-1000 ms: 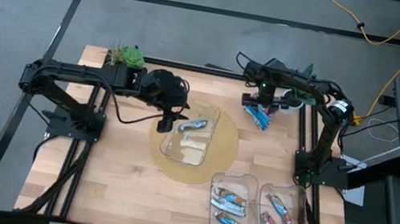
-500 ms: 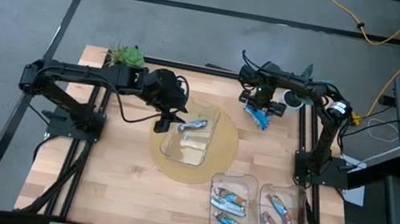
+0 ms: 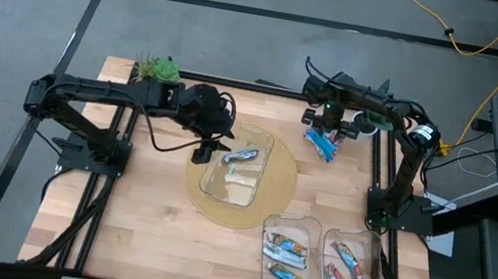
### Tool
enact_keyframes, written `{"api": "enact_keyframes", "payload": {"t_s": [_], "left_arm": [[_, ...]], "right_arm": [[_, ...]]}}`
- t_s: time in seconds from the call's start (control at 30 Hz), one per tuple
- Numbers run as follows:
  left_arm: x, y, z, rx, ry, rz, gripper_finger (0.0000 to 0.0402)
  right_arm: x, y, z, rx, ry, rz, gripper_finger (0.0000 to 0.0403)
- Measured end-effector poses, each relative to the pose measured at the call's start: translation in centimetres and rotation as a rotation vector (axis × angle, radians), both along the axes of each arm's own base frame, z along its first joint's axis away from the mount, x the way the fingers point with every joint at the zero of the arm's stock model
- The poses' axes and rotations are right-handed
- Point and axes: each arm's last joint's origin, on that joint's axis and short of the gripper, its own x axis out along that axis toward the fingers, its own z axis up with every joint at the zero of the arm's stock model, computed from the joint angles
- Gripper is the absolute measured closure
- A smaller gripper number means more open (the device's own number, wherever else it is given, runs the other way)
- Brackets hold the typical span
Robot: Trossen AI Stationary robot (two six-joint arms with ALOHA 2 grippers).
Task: Pick and place Granola Bars by type
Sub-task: Put the blue granola bar pack into the top transparent bin
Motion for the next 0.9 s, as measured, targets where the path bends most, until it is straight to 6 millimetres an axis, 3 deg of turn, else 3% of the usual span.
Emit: {"api": "enact_keyframes", "payload": {"t_s": [0.23,0.43,0.7,0.9], "left_arm": [[0.1,0.3,0.2,0.005,-0.025,0.012,0.0233],[0.3,0.4,0.3,0.009,-0.047,0.012,0.0233],[0.2,0.4,0.3,0.003,-0.046,0.017,0.0233],[0.3,0.2,0.3,0.0,-0.046,0.015,0.0233]], "right_arm": [[1.1,-0.1,1.6,0.042,-0.106,0.306,0.0195],[3.2,1.1,5.0,0.047,-0.177,0.617,0.0195],[6.8,2.2,10.4,-0.169,-0.328,0.885,0.0195],[9.8,2.8,12.0,-0.385,-0.5,0.956,0.0195]]}}
